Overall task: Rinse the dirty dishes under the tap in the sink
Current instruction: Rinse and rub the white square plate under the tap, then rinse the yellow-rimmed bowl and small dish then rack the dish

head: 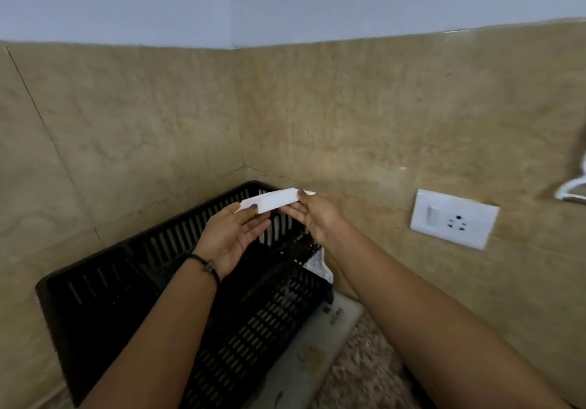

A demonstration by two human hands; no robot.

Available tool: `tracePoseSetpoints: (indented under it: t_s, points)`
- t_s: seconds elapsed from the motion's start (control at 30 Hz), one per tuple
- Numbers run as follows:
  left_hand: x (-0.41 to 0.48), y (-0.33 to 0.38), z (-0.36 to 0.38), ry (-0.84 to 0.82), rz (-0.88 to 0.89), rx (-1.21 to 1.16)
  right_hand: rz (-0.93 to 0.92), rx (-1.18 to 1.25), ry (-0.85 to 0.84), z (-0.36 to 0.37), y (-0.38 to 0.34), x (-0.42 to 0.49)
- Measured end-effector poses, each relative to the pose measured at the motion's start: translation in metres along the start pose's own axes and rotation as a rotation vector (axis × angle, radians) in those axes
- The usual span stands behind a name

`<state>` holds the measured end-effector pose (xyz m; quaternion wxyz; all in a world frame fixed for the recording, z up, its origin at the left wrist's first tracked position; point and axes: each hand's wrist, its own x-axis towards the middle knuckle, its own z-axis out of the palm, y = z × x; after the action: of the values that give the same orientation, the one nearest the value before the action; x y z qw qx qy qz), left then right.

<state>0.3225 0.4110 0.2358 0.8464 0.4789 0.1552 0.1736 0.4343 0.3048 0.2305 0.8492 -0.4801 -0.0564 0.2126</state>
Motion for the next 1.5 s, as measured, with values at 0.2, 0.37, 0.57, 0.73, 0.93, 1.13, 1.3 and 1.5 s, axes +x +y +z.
tracePoseSetpoints:
  t_s: [0.2, 0.37, 0.57, 0.73, 0.93, 1.13, 1.3, 1.5]
  points:
    - [0.081, -0.007, -0.03, 0.141, -0.033, -0.065, 0.058, -0.059, 0.023, 0.019, 0.039, 0.08]
    - [0.113, -0.01, -0.041, 0.153, -0.152, 0.008, 0.115, -0.172, 0.086, 0.022, 0.05, 0.112]
    - [0.111, -0.018, -0.042, 0.181, -0.136, 0.159, 0.109, -0.249, 0.129, 0.024, 0.048, 0.116]
    - [0.097, -0.018, -0.041, 0.18, -0.112, 0.317, 0.165, -0.247, 0.123, 0.015, 0.046, 0.097]
    - [0.069, -0.015, -0.021, 0.096, 0.008, 0.635, 0.118, -0.329, 0.061, 0.001, 0.014, 0.057]
    - [-0.005, 0.006, 0.031, 0.013, 0.305, 0.607, -0.045, -0.31, -0.006, -0.002, -0.027, -0.046]
    - [-0.102, 0.001, 0.058, -0.05, 0.446, 0.573, -0.185, -0.329, -0.054, -0.026, -0.046, -0.155]
    - [-0.228, -0.052, 0.054, -0.114, 0.432, 0.453, -0.197, -0.38, -0.11, -0.087, -0.033, -0.28]
